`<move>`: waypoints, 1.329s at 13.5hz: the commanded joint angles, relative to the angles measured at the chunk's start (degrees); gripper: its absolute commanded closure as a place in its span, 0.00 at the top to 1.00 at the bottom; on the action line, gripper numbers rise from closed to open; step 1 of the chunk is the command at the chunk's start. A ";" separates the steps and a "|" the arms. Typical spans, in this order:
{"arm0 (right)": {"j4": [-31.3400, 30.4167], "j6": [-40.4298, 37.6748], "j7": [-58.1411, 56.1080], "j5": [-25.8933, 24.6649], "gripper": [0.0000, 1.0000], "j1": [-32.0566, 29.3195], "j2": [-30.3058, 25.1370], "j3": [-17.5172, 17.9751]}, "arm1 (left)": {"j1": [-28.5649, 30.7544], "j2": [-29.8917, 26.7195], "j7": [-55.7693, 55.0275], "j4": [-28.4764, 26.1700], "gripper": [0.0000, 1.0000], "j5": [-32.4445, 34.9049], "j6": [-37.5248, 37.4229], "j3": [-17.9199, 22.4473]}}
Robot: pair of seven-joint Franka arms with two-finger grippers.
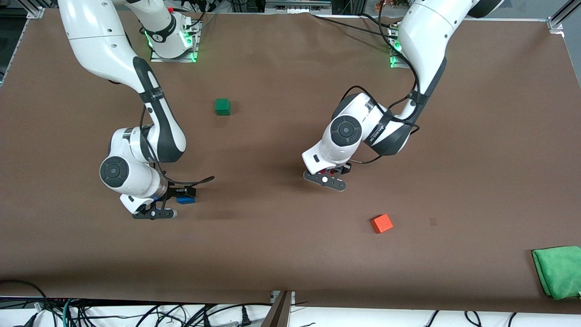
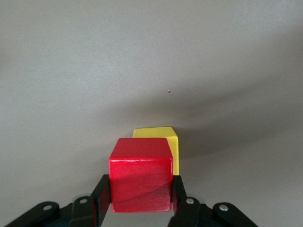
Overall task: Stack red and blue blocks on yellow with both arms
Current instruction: 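Place the red cube on the yellow cube while the right gripper grasps blue, then carry the blue cube above red with the right gripper while the left withdraws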
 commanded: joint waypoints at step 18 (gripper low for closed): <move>24.85 -26.51 8.90 1.13 0.33 4.78 1.35 0.08 | -2.48 1.10 -4.31 2.53 1.00 1.75 -1.67 1.35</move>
